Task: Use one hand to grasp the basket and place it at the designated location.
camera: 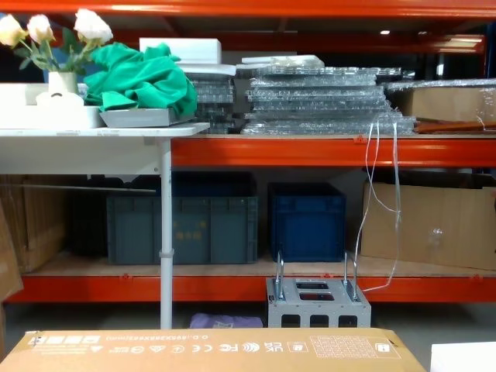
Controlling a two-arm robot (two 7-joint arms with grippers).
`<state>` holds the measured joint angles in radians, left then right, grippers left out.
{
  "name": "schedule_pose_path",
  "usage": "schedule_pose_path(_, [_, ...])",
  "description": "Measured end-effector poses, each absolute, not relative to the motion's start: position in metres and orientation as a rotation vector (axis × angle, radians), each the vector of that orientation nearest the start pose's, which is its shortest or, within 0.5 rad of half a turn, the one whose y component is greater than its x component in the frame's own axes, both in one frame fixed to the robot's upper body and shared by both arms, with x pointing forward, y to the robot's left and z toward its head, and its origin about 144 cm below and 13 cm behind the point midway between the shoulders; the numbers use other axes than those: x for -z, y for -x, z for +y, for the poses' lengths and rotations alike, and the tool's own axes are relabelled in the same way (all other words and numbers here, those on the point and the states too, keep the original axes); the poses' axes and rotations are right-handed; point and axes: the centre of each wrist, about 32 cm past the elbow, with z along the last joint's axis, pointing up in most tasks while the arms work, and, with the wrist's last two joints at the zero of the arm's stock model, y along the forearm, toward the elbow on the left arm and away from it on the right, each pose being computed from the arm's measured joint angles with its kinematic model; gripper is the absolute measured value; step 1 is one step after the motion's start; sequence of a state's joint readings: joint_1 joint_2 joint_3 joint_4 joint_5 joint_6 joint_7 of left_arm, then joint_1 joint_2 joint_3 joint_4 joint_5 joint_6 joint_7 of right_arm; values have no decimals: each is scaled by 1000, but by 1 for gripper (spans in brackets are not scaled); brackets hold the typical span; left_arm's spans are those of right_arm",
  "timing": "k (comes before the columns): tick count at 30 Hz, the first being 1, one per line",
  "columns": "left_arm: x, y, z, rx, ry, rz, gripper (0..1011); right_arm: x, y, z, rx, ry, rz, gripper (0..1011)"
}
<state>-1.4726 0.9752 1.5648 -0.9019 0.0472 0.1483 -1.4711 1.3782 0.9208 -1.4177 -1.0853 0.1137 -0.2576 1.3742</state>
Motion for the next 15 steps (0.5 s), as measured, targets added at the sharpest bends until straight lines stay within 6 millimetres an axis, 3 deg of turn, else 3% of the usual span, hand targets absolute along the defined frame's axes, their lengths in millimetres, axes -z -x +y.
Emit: schedule_pose_path(15, [-1396, -616, 496, -178, -1629, 165, 0, -1372, -612, -439, -68, 1292, -297, 0])
